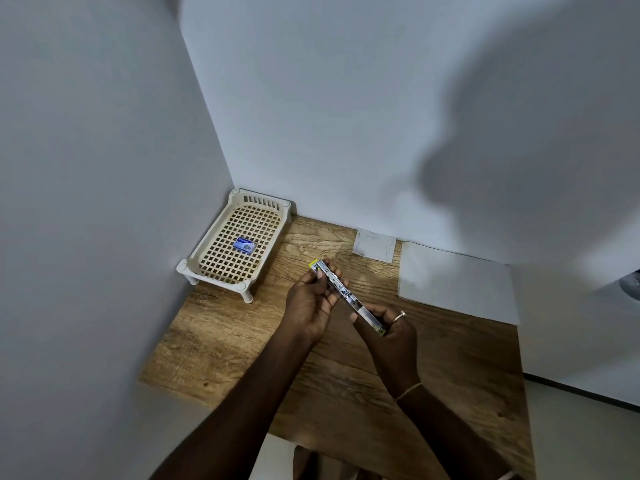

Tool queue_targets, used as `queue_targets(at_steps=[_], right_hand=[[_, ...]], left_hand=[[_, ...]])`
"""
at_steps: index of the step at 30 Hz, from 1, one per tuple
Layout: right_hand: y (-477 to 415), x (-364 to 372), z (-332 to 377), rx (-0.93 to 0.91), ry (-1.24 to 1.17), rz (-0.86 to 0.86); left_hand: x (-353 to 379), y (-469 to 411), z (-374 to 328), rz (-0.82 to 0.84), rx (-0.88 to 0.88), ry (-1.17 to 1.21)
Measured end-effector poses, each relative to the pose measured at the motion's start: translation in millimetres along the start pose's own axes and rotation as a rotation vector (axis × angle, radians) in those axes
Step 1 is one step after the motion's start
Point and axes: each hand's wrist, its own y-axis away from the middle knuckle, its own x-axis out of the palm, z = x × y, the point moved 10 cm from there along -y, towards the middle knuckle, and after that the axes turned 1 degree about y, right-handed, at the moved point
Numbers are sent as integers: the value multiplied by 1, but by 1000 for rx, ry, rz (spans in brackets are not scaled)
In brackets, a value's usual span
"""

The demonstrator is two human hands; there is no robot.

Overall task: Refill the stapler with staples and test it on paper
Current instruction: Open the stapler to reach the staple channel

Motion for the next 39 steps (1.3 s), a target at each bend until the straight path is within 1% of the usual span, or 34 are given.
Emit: queue_targets(at_steps=[5, 9, 10, 12, 14, 16, 19, 21, 26, 33, 39], right_hand=[[-1, -1, 5, -45, 70, 17], [-2, -1, 22, -129, 149, 62], [-5, -1, 31, -167, 169, 72], [-14, 1, 54, -311, 269, 93], [-24, 10, 77, -473, 441, 130], [-30, 25, 94, -595, 602, 184], [-33, 46, 110, -714, 752, 288], [-30, 57, 117, -764, 805, 347], [-30, 66, 115, -745, 872, 413], [-43, 74, 103, -604, 918, 457], [-40, 79, 92, -552, 948, 528]], left_hand=[[3, 2, -1, 36, 12, -20], [5, 3, -4, 42, 21, -51], [5, 4, -4, 42, 18, -52], [6, 4, -5, 36, 9, -56], [4, 5, -3, 21, -10, -65], [3, 5, -2, 16, -26, -71], [4, 6, -2, 28, -44, -104], [3, 6, -1, 32, -51, -119], [-2, 4, -2, 31, -42, -141], [-5, 7, -1, 3, -36, -181], [-5, 5, -3, 0, -23, -206]])
